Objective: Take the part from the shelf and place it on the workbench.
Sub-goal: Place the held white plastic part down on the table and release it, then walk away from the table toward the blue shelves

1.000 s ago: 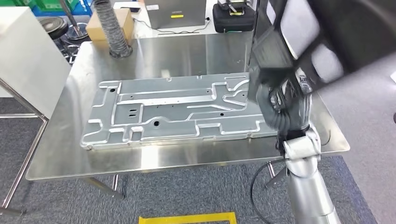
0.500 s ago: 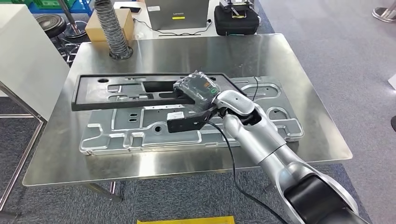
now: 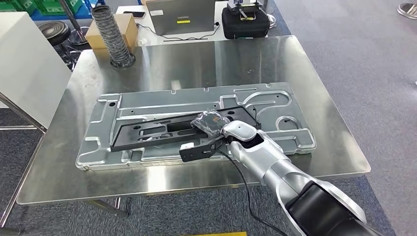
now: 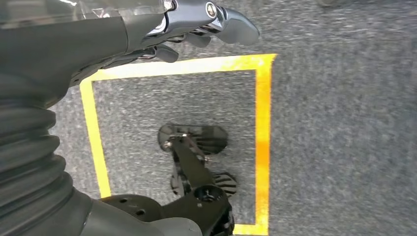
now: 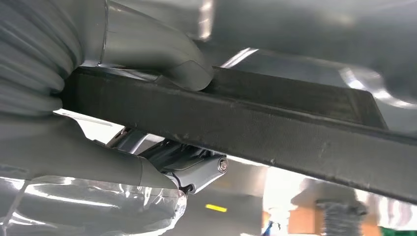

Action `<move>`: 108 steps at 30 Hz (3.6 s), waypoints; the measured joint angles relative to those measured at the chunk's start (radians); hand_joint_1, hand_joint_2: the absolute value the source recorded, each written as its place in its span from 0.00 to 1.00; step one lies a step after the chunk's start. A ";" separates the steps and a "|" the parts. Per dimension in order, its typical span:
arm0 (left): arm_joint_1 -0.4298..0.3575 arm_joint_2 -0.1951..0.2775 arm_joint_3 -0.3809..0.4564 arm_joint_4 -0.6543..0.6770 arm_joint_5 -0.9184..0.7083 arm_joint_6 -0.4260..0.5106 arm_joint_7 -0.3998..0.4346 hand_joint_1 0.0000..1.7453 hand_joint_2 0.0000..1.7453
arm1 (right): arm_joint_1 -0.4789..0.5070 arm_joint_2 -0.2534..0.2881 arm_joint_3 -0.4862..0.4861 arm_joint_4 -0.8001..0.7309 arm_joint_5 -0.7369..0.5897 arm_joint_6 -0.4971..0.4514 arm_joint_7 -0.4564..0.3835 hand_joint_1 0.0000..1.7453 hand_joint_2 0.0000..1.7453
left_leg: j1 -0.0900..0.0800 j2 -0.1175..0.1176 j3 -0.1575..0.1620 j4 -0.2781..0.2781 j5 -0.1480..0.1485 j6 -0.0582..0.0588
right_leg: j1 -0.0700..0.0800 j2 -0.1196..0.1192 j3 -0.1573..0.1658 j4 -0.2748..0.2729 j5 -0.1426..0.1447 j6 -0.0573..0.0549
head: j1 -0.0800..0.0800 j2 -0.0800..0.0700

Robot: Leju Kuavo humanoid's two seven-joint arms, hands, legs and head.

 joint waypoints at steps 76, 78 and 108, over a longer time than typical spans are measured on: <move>0.035 -0.027 0.057 0.001 0.129 -0.021 -0.127 0.00 0.00 | 1.055 -0.061 -1.353 -0.921 -0.866 -0.376 -0.420 0.00 0.00 | -0.020 0.004 0.133 -0.111 -0.001 0.062 | 0.001 -0.008 -0.044 0.001 0.048 0.047 | 0.003 0.000; 0.035 -0.029 0.057 0.001 0.132 -0.022 -0.124 0.00 0.00 | 1.063 -0.069 -1.389 -0.861 -0.841 -0.378 -0.420 0.00 0.00 | -0.018 0.008 0.107 -0.114 0.026 0.070 | -0.003 -0.005 -0.070 0.090 -0.057 0.058 | 0.005 0.000; 0.019 -0.049 -0.001 0.002 0.103 -0.057 -0.103 0.00 0.00 | 0.943 -0.113 -1.638 0.266 -0.149 -0.276 0.004 0.00 0.00 | -0.022 0.017 0.161 -0.140 0.005 0.074 | 0.003 -0.008 -0.018 0.046 -0.050 0.052 | 0.002 0.000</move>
